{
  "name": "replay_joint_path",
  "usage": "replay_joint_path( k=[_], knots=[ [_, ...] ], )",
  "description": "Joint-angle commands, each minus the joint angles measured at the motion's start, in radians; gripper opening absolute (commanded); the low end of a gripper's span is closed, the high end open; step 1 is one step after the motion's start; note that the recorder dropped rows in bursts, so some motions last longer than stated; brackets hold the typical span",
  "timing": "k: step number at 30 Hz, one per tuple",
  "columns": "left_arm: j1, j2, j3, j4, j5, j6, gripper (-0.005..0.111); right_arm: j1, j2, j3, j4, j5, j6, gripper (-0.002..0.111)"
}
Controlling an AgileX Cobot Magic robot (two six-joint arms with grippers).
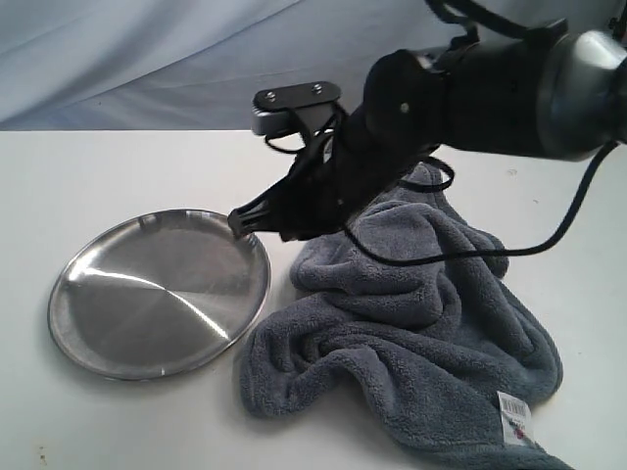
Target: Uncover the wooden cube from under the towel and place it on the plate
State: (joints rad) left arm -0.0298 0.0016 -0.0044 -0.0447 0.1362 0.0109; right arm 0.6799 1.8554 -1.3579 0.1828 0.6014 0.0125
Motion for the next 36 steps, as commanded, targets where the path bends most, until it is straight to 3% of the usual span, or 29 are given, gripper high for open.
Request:
replay_joint_path(
  k=[1, 9, 13, 17, 20, 28, 36],
  knots=[
    [0.002, -0.002, 0.004, 0.001, -0.001, -0.003, 0.001, 0.081, -0.011, -0.006, 0.010, 0.062, -0.003, 0.000],
    [0.002, -0.002, 0.004, 0.001, -0.001, -0.003, 0.001, 0.209, -0.133, 0.190, 0.008, 0.057, -0.001, 0.000],
    [0.002, -0.002, 0.004, 0.001, -0.001, 0.001, 0.001, 0.215, -0.197, 0.336, -0.016, -0.011, 0.040, 0.000],
    [0.002, -0.002, 0.004, 0.001, -0.001, 0.001, 0.001, 0.213, -0.283, 0.475, -0.156, -0.063, 0.179, 0.000],
    [0.002, -0.002, 0.004, 0.001, -0.001, 0.001, 0.001, 0.162, -0.381, 0.561, -0.289, -0.063, 0.320, 0.000],
    [0.002, -0.002, 0.004, 0.001, -0.001, -0.003, 0.001, -0.093, -0.504, 0.623, -0.363, -0.113, 0.320, 0.000],
    [0.002, -0.002, 0.004, 0.001, -0.001, 0.000, 0.001, -0.105, -0.502, 0.623, -0.365, -0.203, 0.303, 0.000]
  ],
)
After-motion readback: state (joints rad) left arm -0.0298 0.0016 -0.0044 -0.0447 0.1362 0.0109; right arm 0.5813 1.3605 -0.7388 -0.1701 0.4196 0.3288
